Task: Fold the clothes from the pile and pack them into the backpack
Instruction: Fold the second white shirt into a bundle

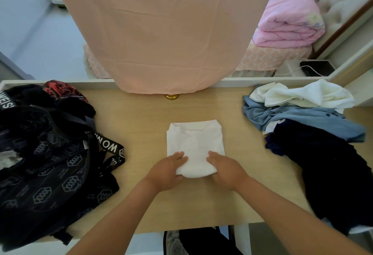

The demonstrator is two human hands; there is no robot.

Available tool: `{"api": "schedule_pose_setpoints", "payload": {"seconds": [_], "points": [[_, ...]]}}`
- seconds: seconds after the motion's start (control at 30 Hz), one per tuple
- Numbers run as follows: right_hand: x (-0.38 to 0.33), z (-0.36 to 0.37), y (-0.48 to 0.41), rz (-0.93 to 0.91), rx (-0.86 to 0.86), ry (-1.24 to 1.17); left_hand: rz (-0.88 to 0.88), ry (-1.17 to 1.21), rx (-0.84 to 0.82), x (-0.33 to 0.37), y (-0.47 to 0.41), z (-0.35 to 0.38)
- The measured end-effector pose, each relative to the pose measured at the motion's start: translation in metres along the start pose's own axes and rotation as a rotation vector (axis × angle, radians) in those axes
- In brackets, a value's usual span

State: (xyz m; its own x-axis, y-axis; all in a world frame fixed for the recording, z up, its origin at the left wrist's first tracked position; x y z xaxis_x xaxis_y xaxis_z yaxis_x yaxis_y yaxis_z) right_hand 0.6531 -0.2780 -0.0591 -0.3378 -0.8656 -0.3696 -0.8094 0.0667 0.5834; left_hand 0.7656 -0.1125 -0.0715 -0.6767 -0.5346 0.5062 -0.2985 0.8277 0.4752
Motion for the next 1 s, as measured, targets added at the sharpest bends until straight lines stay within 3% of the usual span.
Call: {"api": "schedule_pose_setpoints", "payload": {"seconds": [0.1, 0.2, 0.3, 0.43, 0.57, 0.7, 0.83, 0.9, 0.97, 1.0], "points": [[0.006, -0.032, 0.002, 0.028, 0.119, -0.244, -0.101, 0.344, 0.025, -0.004, 0.006, -0.028], [0.018, -0.047, -0.001, 0.099, 0.117, -0.458, -0.164, 0.54, 0.03, -0.015, 0.008, -0.04], [0.031, -0.05, -0.006, 0.173, 0.19, -0.542, -0.23, 0.549, 0.203, -0.023, 0.01, -0.045], [0.03, -0.046, -0.019, 0.185, 0.318, -0.663, -0.378, 0.319, 0.27, -0.027, -0.001, -0.028], [0.021, -0.038, -0.031, 0.125, 0.297, -0.894, -0.396, 0.474, 0.429, -0.039, 0.01, -0.02], [0.021, -0.033, -0.044, 0.106, 0.232, -0.796, -0.399, 0.575, 0.458, -0.042, 0.022, -0.019], [0.009, -0.034, -0.057, 0.097, 0.253, -0.628, -0.41, 0.16, 0.537, -0.014, 0.025, -0.031], [0.003, -0.034, -0.062, 0.122, 0.292, -0.571, -0.411, 0.007, 0.492, 0.006, 0.021, -0.026], [-0.003, -0.033, -0.069, 0.158, 0.283, -0.538, -0.556, -0.013, 0.402, 0.007, 0.024, -0.014], [-0.006, -0.032, -0.071, 0.186, 0.267, -0.518, -0.693, 0.098, 0.358, -0.003, 0.031, -0.007]]}}
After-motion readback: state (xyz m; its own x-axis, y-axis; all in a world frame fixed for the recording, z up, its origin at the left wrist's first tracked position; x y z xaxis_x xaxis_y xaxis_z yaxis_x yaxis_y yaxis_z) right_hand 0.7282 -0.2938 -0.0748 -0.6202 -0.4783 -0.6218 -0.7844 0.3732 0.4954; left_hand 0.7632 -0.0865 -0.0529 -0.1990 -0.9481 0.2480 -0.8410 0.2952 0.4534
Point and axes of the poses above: each hand's wrist, its own y-axis away from the middle knuckle, its own z-axis out of the palm, x = y × z, the point moved 7 cm from there along -y, towards the middle knuckle, and after that the axes turned 11 degrees about -x, right-handed, at the moved point
